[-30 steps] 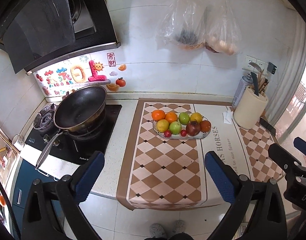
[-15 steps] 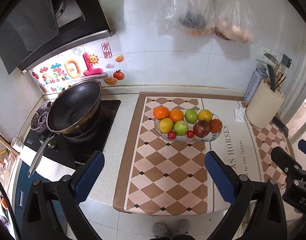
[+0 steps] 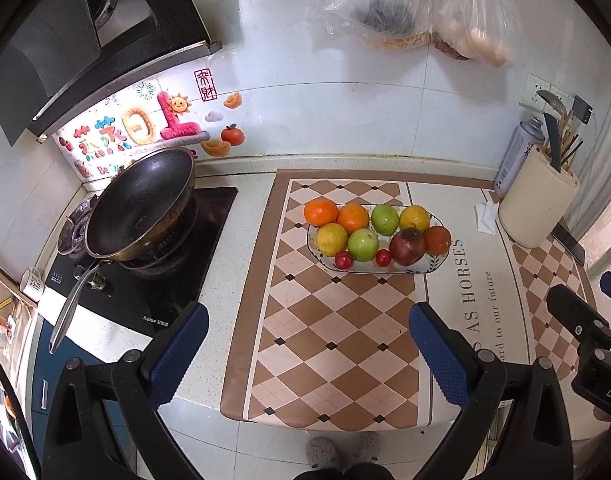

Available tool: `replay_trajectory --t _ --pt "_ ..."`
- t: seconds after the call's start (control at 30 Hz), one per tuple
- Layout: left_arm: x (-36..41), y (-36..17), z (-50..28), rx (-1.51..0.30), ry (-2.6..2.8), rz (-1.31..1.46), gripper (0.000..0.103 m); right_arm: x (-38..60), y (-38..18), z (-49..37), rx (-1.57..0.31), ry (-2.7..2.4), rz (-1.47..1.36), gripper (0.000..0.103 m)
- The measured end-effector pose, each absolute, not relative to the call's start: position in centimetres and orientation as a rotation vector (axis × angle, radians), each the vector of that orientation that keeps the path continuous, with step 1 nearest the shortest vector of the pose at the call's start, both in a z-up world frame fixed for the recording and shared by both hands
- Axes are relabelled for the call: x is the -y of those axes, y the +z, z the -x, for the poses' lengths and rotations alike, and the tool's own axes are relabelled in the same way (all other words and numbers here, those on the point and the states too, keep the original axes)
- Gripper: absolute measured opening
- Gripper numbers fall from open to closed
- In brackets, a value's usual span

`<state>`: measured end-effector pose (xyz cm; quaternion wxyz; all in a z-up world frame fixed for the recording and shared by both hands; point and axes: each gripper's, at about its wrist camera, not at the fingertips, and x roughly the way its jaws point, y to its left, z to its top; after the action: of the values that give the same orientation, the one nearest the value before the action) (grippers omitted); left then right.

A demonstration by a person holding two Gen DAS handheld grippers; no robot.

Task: Organize fruits

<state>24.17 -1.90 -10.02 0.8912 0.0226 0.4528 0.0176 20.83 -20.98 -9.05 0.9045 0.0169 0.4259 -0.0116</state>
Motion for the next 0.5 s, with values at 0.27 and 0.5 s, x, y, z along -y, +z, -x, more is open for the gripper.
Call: replay_trajectory --t 0.27,0.5 --pt "1.84 -9.75 -24.11 -0.931 0.032 -0.042 0.103 20.98 -9.18 -20.65 -0.878 -0.026 -0.035 0.101" --pt "2.15 -9.54 -23.85 -0.929 0.026 -0.043 0.103 20.96 -9.22 -19.97 -0.882 -0.035 -0.034 0.101"
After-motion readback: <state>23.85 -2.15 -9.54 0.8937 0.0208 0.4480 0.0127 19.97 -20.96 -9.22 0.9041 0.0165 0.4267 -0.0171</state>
